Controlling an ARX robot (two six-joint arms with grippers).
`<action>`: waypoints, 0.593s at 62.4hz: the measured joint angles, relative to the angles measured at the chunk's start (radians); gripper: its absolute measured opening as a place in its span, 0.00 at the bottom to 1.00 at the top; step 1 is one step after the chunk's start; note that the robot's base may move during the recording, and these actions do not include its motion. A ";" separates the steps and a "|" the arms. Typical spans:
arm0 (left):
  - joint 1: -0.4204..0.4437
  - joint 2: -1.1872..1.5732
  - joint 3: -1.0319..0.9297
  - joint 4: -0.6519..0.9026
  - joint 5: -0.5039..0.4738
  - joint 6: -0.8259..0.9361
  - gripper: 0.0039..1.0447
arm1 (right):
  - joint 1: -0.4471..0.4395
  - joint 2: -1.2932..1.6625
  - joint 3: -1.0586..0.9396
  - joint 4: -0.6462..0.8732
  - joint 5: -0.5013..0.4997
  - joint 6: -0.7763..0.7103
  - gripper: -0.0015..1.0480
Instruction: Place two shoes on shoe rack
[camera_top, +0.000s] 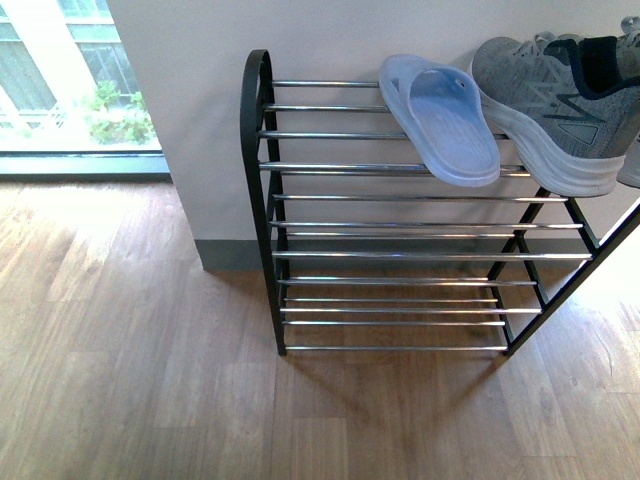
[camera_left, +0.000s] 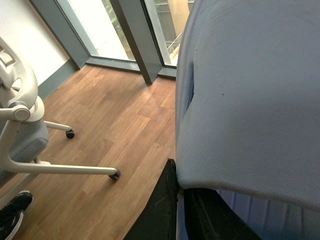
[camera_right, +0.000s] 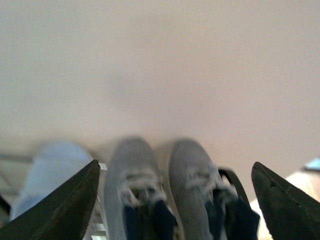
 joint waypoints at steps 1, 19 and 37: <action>0.000 0.000 0.000 0.000 0.000 0.000 0.01 | 0.000 -0.006 -0.020 0.028 -0.005 0.008 0.71; 0.000 0.000 0.000 0.000 0.000 0.000 0.01 | -0.027 -0.211 -0.436 0.285 -0.048 0.082 0.23; 0.000 0.000 0.000 0.000 0.000 0.000 0.01 | -0.092 -0.424 -0.687 0.311 -0.117 0.089 0.01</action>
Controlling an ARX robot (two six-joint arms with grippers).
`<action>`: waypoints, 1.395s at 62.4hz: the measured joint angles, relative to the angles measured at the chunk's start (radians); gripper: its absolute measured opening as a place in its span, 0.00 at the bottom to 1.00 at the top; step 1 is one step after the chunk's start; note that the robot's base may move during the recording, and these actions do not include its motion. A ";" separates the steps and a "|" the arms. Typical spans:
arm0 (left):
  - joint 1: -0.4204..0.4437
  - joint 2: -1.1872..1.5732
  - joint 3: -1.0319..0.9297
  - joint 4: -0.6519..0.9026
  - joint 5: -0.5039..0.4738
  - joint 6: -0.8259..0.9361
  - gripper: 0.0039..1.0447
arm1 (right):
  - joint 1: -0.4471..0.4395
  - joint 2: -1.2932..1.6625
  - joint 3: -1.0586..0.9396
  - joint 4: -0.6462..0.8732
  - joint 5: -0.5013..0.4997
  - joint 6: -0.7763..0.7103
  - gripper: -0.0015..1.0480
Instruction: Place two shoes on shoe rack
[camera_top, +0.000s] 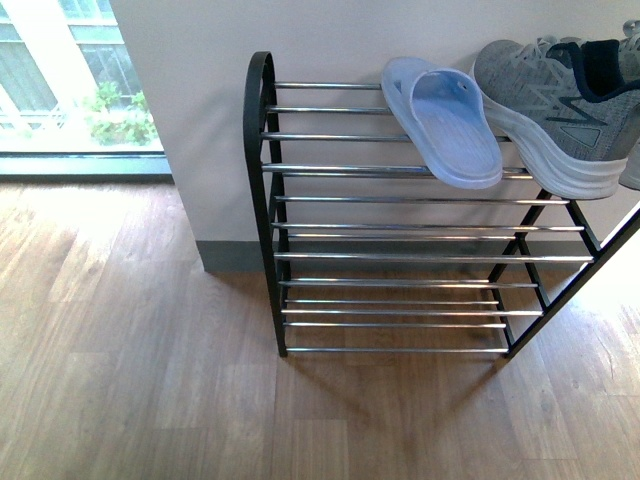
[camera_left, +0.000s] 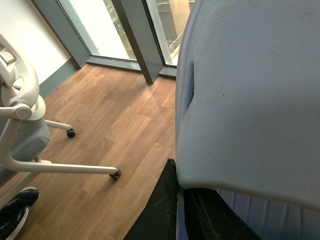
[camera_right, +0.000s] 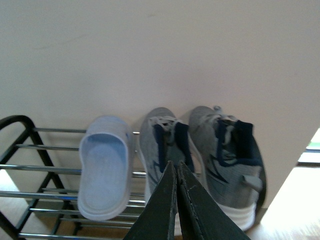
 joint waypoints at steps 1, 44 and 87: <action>0.000 0.000 0.000 0.000 0.000 0.000 0.01 | -0.004 -0.013 -0.012 0.000 0.000 0.000 0.01; 0.000 0.000 0.000 0.000 0.000 0.000 0.01 | -0.007 -0.401 -0.251 -0.153 -0.003 0.000 0.01; 0.000 0.000 0.000 0.000 0.000 0.000 0.01 | -0.007 -0.856 -0.269 -0.560 -0.004 0.000 0.01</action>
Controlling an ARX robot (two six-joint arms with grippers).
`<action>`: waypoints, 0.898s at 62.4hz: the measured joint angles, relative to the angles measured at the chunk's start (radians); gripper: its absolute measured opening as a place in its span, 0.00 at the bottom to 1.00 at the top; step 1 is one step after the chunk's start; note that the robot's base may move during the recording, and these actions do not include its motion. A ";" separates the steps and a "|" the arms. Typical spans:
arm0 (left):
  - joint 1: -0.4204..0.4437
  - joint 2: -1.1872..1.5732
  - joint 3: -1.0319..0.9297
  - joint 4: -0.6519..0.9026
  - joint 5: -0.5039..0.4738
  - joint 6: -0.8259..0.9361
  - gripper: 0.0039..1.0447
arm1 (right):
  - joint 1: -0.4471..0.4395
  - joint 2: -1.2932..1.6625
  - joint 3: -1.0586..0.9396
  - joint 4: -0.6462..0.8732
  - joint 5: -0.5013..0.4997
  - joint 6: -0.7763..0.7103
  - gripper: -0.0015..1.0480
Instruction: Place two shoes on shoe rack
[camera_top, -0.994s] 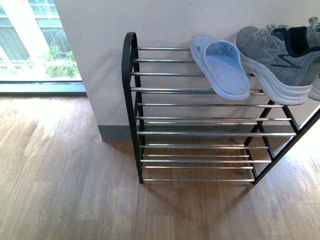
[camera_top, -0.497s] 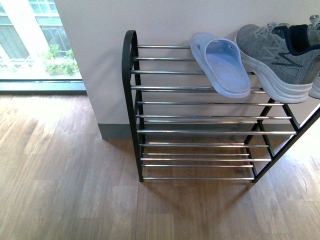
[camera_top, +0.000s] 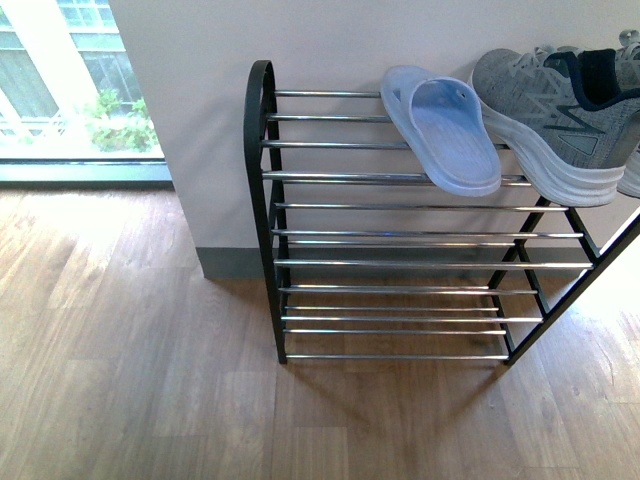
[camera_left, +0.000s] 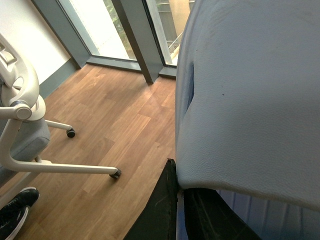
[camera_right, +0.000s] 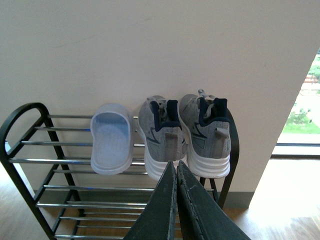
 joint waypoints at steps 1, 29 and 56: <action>0.000 0.000 0.000 0.000 0.000 0.000 0.01 | 0.000 -0.010 0.000 -0.009 0.000 0.000 0.01; 0.000 0.000 0.000 0.000 0.000 0.000 0.01 | 0.000 -0.179 0.000 -0.175 0.000 0.000 0.01; 0.000 0.000 0.000 0.000 0.000 0.000 0.01 | 0.000 -0.390 0.000 -0.413 0.001 0.000 0.01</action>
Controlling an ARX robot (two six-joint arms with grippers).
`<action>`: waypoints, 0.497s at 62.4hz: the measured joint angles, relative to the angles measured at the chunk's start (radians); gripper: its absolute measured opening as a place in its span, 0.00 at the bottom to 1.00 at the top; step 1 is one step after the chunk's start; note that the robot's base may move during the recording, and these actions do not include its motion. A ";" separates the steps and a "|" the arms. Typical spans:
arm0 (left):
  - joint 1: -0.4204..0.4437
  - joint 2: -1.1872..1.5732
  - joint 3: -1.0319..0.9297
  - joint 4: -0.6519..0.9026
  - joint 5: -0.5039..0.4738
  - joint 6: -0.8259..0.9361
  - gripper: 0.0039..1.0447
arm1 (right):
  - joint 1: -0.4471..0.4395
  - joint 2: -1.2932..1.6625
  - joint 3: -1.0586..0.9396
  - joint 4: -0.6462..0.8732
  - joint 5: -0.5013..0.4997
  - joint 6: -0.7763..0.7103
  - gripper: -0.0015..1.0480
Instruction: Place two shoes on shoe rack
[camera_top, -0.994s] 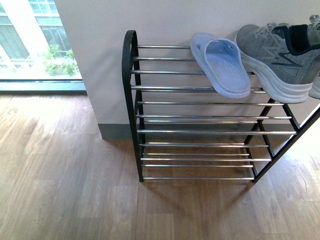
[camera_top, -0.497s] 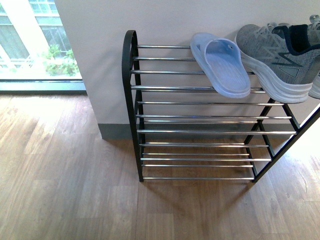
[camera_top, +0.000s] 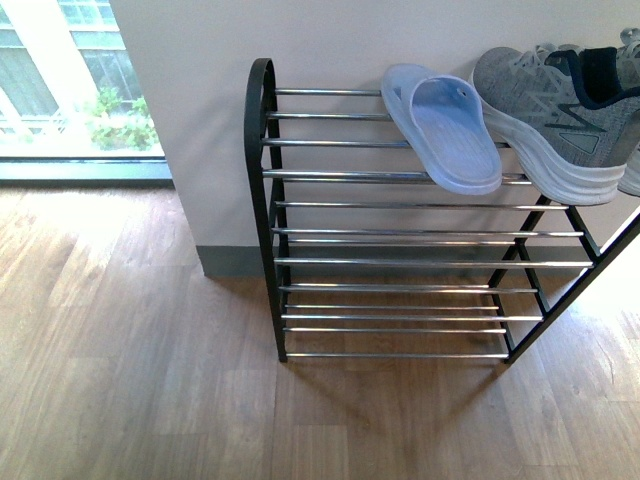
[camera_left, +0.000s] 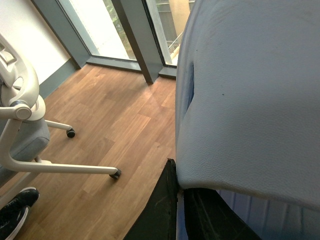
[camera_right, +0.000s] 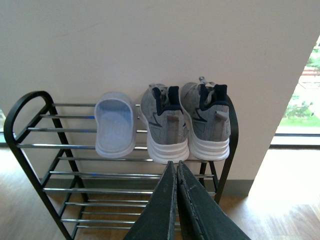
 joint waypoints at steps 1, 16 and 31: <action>0.000 0.000 0.000 0.000 0.000 0.000 0.01 | 0.000 -0.008 0.000 -0.002 -0.001 0.000 0.01; 0.000 0.000 0.000 0.000 0.000 0.000 0.01 | 0.000 -0.032 0.000 -0.011 -0.001 0.000 0.01; 0.000 0.000 0.000 0.000 0.000 0.000 0.01 | 0.000 -0.033 0.000 -0.011 -0.001 0.000 0.28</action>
